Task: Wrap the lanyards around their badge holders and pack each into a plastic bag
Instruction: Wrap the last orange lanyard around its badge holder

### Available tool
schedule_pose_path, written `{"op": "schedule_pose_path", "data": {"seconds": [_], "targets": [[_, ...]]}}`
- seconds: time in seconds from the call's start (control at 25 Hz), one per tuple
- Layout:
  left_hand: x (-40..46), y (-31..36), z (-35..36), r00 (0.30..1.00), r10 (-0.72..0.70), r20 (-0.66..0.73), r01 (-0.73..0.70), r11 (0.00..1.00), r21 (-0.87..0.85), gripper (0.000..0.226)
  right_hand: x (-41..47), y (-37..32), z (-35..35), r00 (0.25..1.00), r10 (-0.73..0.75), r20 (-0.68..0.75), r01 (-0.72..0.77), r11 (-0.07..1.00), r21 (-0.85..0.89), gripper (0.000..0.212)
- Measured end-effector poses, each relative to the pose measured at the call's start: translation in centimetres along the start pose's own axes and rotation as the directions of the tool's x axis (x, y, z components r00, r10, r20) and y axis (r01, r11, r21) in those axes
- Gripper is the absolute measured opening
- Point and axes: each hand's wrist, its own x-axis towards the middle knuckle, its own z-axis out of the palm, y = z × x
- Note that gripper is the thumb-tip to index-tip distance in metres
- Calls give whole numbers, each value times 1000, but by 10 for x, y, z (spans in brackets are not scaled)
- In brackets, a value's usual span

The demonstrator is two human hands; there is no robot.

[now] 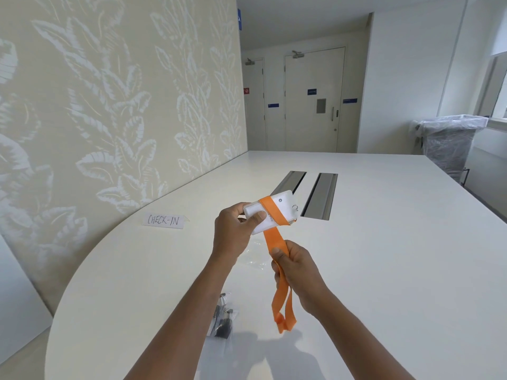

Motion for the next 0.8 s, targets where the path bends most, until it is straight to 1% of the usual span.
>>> {"op": "schedule_pose_path", "data": {"seconds": [0.08, 0.16, 0.24, 0.28, 0.32, 0.4, 0.48, 0.6, 0.68, 0.72, 0.8], "targets": [[1, -4, -2, 1000, 16, -13, -16, 999, 32, 30, -6, -3, -3, 997, 27, 73, -30, 999, 42, 24], [0, -4, -3, 999, 26, -24, -24, 998, 58, 28, -9, -5, -5, 991, 19, 131, -37, 989, 141, 24], [-1, -3, -3, 998, 41, -43, -37, 996, 79, 24, -11, -4, -6, 990, 29, 141, -57, 978, 201, 21], [-2, -1, -3, 997, 46, -54, -41, 996, 83, 22, -12, -2, -6, 990, 39, 139, -66, 977, 202, 18], [-1, -1, -3, 997, 49, -63, -44, 996, 80, 21, -12, 1, -5, 989, 46, 137, -72, 979, 191, 16], [0, 0, -5, 996, 57, -63, -52, 996, 78, 22, -12, 4, -3, 991, 46, 129, -65, 987, 146, 23], [-1, 0, -5, 997, 67, -45, -62, 994, 89, 24, -11, 5, -1, 995, 48, 83, -50, 998, 24, 28], [-3, 2, -4, 997, 71, -27, -68, 993, 95, 26, -6, 7, 4, 997, 61, -36, -67, 982, -179, 17], [-4, 2, -4, 997, 75, -19, -72, 992, 107, 27, -4, 10, 5, 996, 49, -70, -66, 961, -270, 16], [-4, 2, -5, 997, 75, -14, -73, 991, 110, 27, -2, 12, 5, 996, 43, -73, -62, 960, -274, 19], [-4, 2, -5, 998, 68, -7, -67, 992, 107, 28, -1, 14, 5, 997, 52, -55, -62, 977, -203, 26]]}}
